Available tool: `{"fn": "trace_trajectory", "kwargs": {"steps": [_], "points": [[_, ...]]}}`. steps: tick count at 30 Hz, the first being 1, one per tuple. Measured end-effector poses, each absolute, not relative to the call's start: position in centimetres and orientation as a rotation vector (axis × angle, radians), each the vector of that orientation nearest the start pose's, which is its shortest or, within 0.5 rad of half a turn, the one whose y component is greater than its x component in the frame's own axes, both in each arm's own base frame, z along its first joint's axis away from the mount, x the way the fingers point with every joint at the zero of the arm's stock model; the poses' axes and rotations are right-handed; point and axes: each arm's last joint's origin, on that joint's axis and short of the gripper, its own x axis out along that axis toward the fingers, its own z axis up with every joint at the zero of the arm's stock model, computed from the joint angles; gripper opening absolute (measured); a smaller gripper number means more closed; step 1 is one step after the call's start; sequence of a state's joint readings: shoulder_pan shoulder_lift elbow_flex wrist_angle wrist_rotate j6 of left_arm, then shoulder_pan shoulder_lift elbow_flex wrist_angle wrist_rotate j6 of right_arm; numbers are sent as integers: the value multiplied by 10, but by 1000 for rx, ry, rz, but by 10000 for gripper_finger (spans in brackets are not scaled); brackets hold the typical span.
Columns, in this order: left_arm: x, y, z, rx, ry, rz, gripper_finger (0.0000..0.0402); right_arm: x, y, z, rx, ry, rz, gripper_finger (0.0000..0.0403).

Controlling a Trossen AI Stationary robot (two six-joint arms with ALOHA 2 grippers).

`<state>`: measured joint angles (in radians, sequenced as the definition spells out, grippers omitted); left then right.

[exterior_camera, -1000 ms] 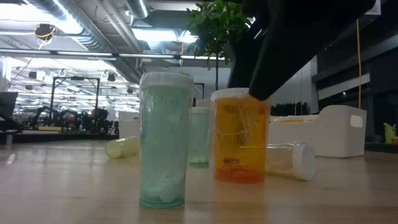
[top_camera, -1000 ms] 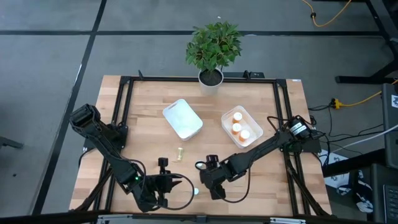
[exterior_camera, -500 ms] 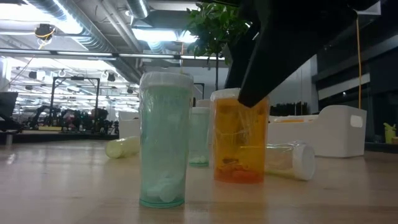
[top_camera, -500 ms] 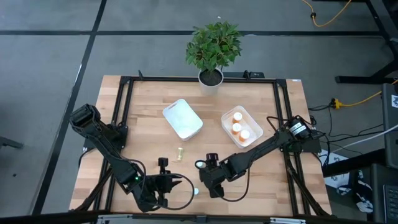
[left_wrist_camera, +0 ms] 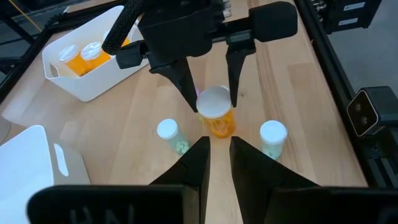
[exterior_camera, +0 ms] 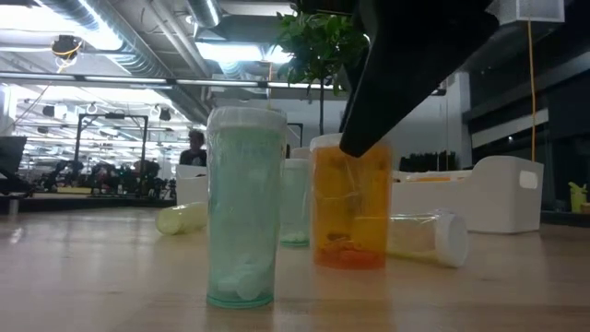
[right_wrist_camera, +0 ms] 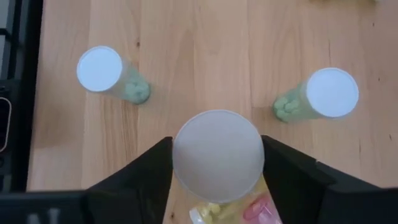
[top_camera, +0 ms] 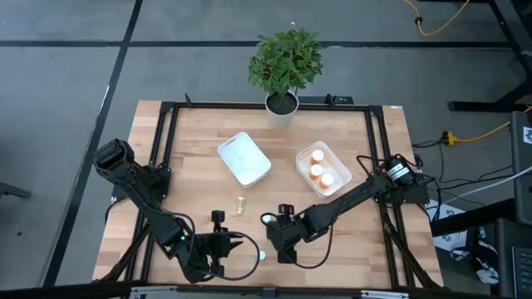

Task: Pick and place medicine bottles into bin by pill shape (circle, oval)
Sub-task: Put the orange pill bottle into the right white bin

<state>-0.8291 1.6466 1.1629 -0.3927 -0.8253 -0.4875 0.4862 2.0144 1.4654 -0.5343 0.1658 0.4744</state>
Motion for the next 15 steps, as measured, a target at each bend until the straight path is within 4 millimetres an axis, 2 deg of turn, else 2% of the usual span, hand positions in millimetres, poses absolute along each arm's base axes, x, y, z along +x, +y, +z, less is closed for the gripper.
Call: {"fn": "trace_trajectory", "kwargs": {"steps": [5,10,15], "points": [[246,-237,239,171,567,138,55,371,190,196,51,1121,-15,208],[246,-237,239,172,567,138,55,361,186,235,-127,1181,-220,208],[246,-237,239,172,567,138,55,343,174,274,-212,1225,-458,208]]}}
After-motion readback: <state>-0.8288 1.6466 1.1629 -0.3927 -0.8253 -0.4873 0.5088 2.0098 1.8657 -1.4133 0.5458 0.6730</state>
